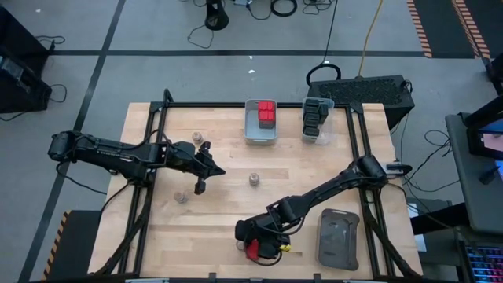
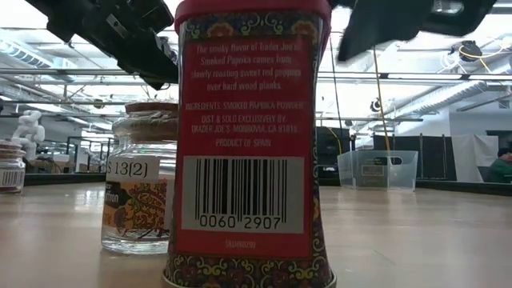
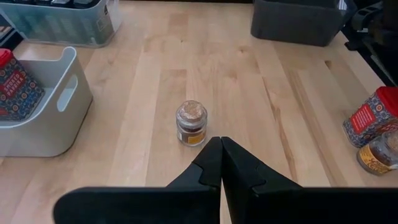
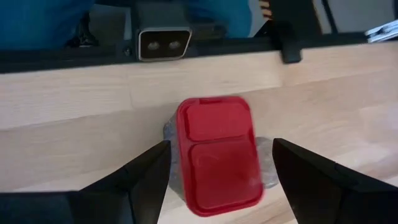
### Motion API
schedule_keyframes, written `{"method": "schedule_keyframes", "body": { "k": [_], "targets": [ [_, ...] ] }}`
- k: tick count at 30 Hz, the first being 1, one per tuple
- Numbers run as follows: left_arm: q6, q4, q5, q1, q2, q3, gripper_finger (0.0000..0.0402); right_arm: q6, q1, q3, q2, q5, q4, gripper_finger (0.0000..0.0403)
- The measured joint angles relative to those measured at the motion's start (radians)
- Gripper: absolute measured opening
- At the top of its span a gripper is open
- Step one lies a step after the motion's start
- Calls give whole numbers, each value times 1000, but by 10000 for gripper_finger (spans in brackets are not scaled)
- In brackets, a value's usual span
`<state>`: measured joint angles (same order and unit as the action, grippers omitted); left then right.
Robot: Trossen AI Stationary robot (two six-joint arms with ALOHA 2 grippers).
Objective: Sort spices by type
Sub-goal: Put the red seasoning can into the gray bin
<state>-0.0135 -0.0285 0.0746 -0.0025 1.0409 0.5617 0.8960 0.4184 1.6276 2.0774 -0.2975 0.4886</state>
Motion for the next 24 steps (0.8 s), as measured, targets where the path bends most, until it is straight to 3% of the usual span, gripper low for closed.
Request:
{"method": "schedule_keyframes", "body": {
  "k": [4, 16, 24],
  "targets": [
    [0, -4, 0, 0, 0, 0, 9, -6, -6, 15, 26, -26, 14, 265],
    [0, -7, 0, 0, 0, 0, 9, 33, -24, 252, 153, -46, 271, 265],
    [1, -11, 0, 0, 0, 0, 9, 42, -27, 313, 178, -47, 311, 265]
  ]
}}
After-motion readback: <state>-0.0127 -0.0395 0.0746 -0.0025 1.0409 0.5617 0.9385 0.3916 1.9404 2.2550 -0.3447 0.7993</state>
